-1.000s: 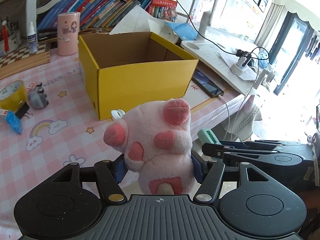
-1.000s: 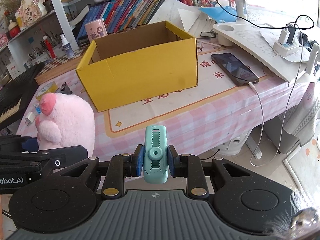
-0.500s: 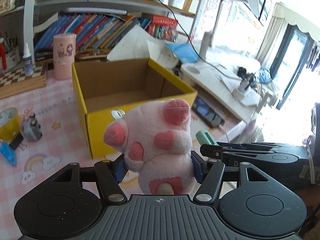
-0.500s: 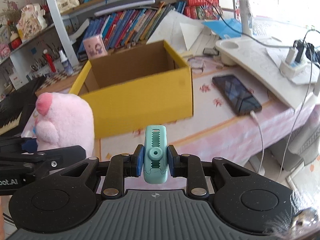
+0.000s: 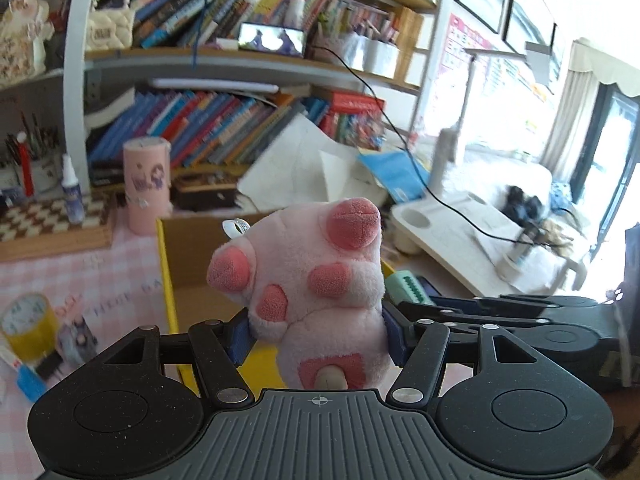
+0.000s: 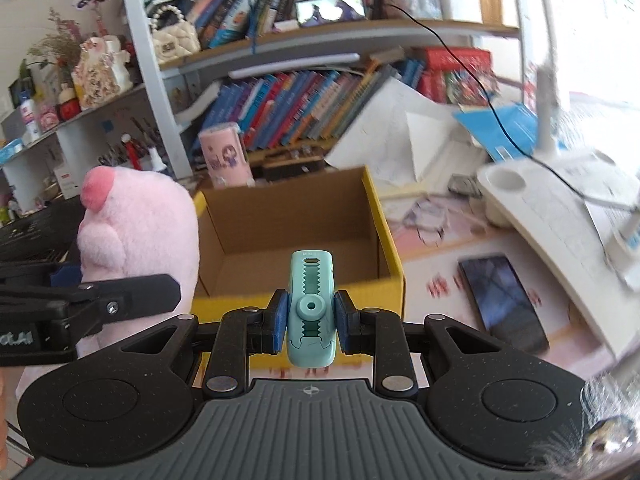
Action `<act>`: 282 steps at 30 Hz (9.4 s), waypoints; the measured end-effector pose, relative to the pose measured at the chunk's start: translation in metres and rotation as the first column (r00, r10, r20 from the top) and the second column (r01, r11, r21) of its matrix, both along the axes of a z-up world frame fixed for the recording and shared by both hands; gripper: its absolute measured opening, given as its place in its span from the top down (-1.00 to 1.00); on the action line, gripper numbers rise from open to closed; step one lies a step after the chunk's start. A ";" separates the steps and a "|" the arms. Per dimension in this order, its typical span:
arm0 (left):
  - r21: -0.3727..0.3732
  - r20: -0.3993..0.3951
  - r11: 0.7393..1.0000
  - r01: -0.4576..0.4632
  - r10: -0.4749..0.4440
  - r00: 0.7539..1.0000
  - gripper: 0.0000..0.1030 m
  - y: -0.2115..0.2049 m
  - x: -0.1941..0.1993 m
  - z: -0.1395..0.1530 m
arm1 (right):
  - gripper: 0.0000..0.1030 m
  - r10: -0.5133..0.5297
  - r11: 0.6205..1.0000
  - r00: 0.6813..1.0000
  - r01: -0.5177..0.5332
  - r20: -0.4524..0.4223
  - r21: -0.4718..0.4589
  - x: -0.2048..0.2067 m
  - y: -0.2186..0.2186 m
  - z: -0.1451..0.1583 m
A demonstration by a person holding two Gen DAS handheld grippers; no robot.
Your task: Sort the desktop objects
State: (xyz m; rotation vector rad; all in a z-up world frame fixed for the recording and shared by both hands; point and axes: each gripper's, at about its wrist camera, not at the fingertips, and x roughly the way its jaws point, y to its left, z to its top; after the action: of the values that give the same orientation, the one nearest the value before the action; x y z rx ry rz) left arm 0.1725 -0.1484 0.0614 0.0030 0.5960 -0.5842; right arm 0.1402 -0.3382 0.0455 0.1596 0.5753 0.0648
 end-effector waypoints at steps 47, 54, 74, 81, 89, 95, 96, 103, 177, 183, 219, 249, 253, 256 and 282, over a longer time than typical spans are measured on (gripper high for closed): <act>0.322 -0.167 0.945 -0.063 0.121 0.979 -0.22 -0.062 0.107 -0.073 | 0.56 0.264 0.887 0.906 -0.363 -0.330 -0.286 0.196 0.017 -0.063; 0.288 -0.124 0.954 -0.077 0.117 0.985 -0.40 -0.058 0.100 -0.066 | 0.53 0.250 0.902 0.915 -0.339 -0.316 -0.266 0.197 0.013 -0.060; 0.141 0.038 0.957 -0.253 0.250 0.967 -0.40 0.007 0.031 -0.009 | 0.47 0.205 0.967 0.978 -0.208 -0.037 -0.145 0.116 0.001 0.012; 0.128 0.051 0.953 -0.275 0.271 0.961 -0.42 0.042 -0.005 -0.005 | 0.47 0.120 0.987 0.993 -0.121 -0.011 -0.108 0.067 0.017 0.011; 0.134 0.047 0.928 -0.348 0.345 0.937 -0.60 0.087 -0.037 -0.019 | 0.41 0.007 0.995 1.000 -0.005 0.023 -0.096 0.009 0.059 -0.007; 0.132 0.025 0.916 -0.378 0.379 0.925 -0.60 0.122 -0.056 -0.031 | 0.41 -0.006 0.996 1.000 0.006 0.003 -0.086 -0.027 0.101 -0.020; 0.138 0.025 0.914 -0.382 0.383 0.924 -0.60 0.127 -0.059 -0.032 | 0.38 -0.002 0.996 1.000 0.002 -0.001 -0.086 -0.031 0.108 -0.021; 0.178 0.005 0.906 -0.383 0.388 0.922 -0.60 0.158 -0.084 -0.042 | 0.31 0.045 0.994 0.998 -0.048 -0.042 -0.095 -0.053 0.156 -0.033; 0.239 -0.126 0.872 -0.428 0.465 0.876 -0.61 0.247 -0.085 -0.085 | -0.22 0.125 0.967 0.976 -0.160 -0.176 -0.201 -0.054 0.270 -0.066; 0.239 -0.145 0.866 -0.440 0.480 0.866 -0.66 0.245 -0.063 -0.089 | -0.32 0.153 0.962 0.970 -0.190 -0.189 -0.198 -0.024 0.269 -0.070; 0.303 -0.128 0.774 -0.557 0.612 0.781 -0.42 0.246 0.101 -0.116 | -0.41 0.295 0.926 0.934 -0.332 -0.202 -0.181 0.167 0.277 -0.099; 0.204 -0.185 0.819 -0.537 0.571 0.800 0.38 0.254 0.100 -0.106 | 0.19 0.347 0.911 0.913 -0.383 -0.215 -0.155 0.184 0.280 -0.105; 0.179 -0.165 0.838 -0.515 0.542 0.824 0.38 0.250 0.082 -0.093 | 0.19 0.338 0.919 0.922 -0.367 -0.190 -0.143 0.164 0.272 -0.092; 0.184 -0.136 0.850 -0.494 0.519 0.844 0.38 0.246 0.070 -0.086 | 0.19 0.326 0.928 0.929 -0.350 -0.177 -0.131 0.148 0.268 -0.083; 0.102 -0.115 0.938 -0.333 0.343 0.932 0.38 0.251 -0.068 -0.056 | 0.19 0.202 0.973 0.969 -0.215 -0.140 -0.082 -0.021 0.255 -0.050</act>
State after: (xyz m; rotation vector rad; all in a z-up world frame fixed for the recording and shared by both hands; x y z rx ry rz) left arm 0.1047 0.1027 0.0057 -0.0619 0.7296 -0.2248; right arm 0.1194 -0.0835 -0.0040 0.0085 0.7234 0.2320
